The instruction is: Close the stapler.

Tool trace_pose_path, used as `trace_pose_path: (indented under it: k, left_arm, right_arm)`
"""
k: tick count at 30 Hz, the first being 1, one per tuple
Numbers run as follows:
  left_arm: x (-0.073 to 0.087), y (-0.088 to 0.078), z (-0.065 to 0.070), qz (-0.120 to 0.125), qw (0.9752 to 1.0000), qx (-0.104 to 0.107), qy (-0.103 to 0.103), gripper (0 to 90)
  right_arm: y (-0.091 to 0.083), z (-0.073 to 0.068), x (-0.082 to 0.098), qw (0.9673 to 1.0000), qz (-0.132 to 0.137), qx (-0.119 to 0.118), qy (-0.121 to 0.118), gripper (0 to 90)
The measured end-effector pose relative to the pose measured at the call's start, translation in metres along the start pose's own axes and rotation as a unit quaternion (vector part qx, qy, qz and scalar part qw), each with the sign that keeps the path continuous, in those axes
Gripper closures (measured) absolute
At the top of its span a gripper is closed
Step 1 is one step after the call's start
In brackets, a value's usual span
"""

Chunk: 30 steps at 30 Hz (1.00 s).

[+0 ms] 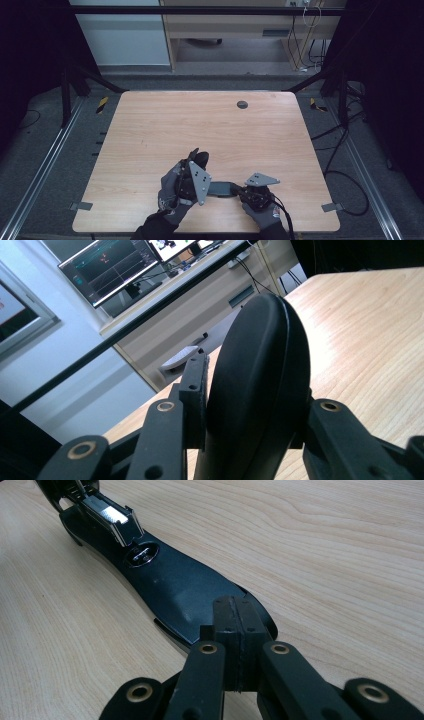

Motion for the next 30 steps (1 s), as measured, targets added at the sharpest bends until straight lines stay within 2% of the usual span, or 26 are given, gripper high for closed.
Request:
trace_pose_path:
  k: [3, 16, 21, 26, 30]
  left_arm:
    - [0.0, 0.003, 0.006, -0.005, 0.9999, 0.0, 0.017, 63.7]
    - [0.003, 0.011, 0.025, -0.017, 0.9977, 0.005, 0.065, 63.4]
    - [0.004, 0.013, 0.03, -0.025, 0.9963, 0.01, 0.081, 63.2]
    - [0.005, 0.016, 0.035, -0.024, 0.9958, 0.012, 0.087, 62.9]
    - [0.006, 0.019, 0.04, -0.032, 0.9943, 0.013, 0.101, 62.7]
  right_arm:
    - [0.0, 0.0, 0.0, 1.0, 0.0, 0.0, 0.001, 90.0]
    - [0.0, 0.001, 0.0, 1.0, 0.0, -0.001, 0.003, 90.0]
    - [0.0, 0.001, 0.001, 1.0, -0.001, 0.0, 0.005, 90.0]
    - [0.0, 0.002, 0.001, 1.0, -0.002, 0.002, 0.003, 90.0]
    - [0.0, 0.002, 0.001, 1.0, 0.0, 0.002, 0.003, 90.0]
Point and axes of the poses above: each handheld gripper's, and its own axes: y roughly forward along the jaws, x roughly out of its underside, z roughly to its right, the point moved 6 cm from there along y, roughly forward along the jaws, and after that the axes turned 10 degrees about x, right-handed, at the moved point
